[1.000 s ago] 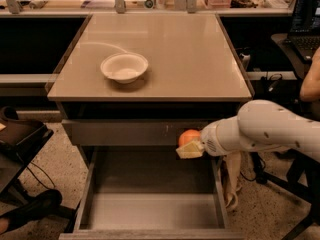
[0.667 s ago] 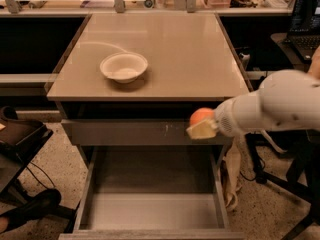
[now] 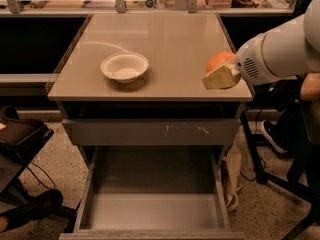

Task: Pick orange from middle drawer and place on counter

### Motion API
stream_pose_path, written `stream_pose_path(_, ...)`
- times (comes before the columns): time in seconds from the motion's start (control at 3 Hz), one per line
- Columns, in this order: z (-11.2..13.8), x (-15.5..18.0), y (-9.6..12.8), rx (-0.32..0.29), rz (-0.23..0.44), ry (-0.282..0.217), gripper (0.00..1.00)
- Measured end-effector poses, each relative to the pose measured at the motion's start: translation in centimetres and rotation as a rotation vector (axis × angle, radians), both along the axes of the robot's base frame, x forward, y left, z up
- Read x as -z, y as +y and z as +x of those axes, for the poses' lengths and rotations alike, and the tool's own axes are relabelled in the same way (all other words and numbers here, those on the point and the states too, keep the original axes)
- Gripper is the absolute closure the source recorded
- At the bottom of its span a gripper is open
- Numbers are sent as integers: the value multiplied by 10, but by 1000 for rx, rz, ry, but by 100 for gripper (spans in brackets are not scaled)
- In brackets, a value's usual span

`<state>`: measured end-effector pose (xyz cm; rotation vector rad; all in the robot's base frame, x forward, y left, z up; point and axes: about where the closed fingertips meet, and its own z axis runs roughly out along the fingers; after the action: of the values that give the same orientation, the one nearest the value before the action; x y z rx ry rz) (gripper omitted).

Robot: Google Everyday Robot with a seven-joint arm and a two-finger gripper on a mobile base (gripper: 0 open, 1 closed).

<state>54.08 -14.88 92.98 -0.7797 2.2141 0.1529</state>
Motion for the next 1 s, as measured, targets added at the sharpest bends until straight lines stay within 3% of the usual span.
stream_pose_path(0.33, 0, 0, 0, 0, 1, -1, 100)
stream_pose_path(0.67, 30, -18, -5, 1, 35, -28, 100)
stream_pose_path(1.0, 91, -36, -9, 6, 62, -46, 100)
